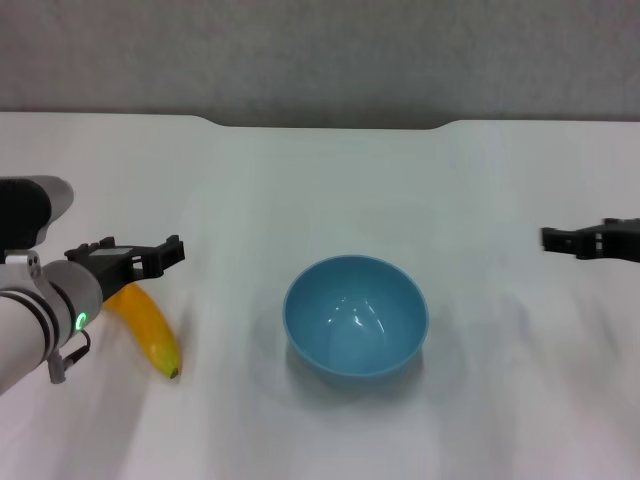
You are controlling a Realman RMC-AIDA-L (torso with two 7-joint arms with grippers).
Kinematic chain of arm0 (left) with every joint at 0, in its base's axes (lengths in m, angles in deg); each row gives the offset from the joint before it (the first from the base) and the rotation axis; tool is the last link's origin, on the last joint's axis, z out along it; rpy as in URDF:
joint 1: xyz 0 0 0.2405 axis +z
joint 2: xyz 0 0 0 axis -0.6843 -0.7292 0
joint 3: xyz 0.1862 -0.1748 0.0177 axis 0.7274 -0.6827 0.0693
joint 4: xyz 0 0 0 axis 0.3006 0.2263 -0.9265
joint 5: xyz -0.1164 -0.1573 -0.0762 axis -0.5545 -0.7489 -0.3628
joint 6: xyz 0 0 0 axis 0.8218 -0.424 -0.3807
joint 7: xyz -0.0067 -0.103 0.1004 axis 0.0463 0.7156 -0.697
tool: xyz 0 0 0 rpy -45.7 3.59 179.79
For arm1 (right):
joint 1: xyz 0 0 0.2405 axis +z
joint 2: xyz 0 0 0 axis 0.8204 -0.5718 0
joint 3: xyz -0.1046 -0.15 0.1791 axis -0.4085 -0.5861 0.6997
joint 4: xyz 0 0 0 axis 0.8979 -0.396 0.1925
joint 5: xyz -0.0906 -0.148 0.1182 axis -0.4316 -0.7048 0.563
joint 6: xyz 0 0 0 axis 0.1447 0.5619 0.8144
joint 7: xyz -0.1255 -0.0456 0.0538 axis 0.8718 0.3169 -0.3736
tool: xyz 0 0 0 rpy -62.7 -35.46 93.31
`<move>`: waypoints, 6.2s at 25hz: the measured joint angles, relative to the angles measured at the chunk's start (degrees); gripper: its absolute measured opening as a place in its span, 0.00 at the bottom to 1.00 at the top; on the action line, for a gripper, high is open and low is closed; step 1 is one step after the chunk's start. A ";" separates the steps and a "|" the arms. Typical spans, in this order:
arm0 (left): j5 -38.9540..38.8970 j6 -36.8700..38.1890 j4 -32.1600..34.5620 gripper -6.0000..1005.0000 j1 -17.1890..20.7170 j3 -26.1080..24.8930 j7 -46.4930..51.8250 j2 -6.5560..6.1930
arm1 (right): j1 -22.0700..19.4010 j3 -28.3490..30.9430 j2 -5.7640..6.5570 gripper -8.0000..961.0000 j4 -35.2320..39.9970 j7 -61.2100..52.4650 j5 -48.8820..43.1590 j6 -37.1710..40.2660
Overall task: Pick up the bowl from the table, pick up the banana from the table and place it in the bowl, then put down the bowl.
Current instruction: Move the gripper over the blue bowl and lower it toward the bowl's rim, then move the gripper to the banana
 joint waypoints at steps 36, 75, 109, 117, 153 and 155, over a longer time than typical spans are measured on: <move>0.01 0.07 0.01 0.89 -1.24 -0.51 0.13 0.03 | 29.10 26.54 0.23 0.92 38.77 31.03 15.33 -25.78; -0.09 -0.01 0.12 0.89 -2.09 -0.22 0.42 0.12 | 35.54 24.03 -0.68 0.79 59.24 46.27 25.01 -9.18; -0.09 0.00 0.35 0.89 -2.22 -0.34 0.96 0.12 | 37.23 17.55 -1.16 0.13 62.21 47.54 30.04 -3.08; -0.08 0.00 0.82 0.89 -2.19 -0.41 1.02 0.12 | 36.75 9.83 -1.16 0.14 61.70 47.34 35.88 -0.08; 3.46 33.78 -9.00 0.89 -7.12 1.70 13.75 0.32 | 24.16 -0.76 -0.72 0.05 42.85 37.58 39.85 0.60; 3.46 33.46 -8.30 0.89 -7.40 1.71 14.14 0.32 | 23.14 -0.87 -0.70 0.05 40.50 35.87 38.12 0.58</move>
